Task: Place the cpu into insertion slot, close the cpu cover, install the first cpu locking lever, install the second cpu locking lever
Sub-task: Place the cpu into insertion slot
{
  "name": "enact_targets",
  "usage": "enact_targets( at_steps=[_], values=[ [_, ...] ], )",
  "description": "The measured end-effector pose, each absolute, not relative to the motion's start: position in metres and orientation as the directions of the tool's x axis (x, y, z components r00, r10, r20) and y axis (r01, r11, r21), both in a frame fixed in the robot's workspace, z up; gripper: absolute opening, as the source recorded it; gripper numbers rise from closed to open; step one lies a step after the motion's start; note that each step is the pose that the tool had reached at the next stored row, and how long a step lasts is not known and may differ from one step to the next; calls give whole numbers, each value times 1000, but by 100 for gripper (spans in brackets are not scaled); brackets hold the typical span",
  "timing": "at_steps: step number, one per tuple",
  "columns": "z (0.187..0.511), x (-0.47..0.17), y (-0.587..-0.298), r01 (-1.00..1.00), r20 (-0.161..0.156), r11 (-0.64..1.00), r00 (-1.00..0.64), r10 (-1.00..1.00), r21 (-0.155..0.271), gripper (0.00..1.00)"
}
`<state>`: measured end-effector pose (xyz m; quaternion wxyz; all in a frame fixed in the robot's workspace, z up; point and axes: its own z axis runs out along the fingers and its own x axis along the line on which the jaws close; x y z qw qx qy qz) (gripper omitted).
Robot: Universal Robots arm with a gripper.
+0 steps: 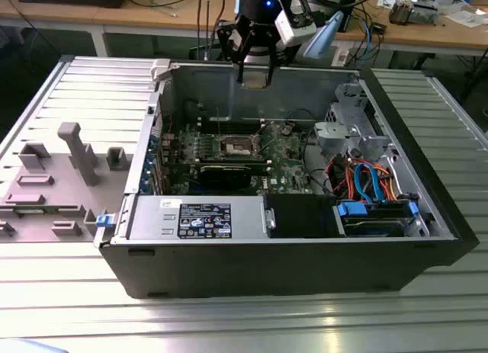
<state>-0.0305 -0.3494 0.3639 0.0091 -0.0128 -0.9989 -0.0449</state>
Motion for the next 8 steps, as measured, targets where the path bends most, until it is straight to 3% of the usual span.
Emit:
enact_targets(
  at_steps=[8],
  values=[
    [364,-30,-349,27,19,996,-999,25,90,54]
  ],
)
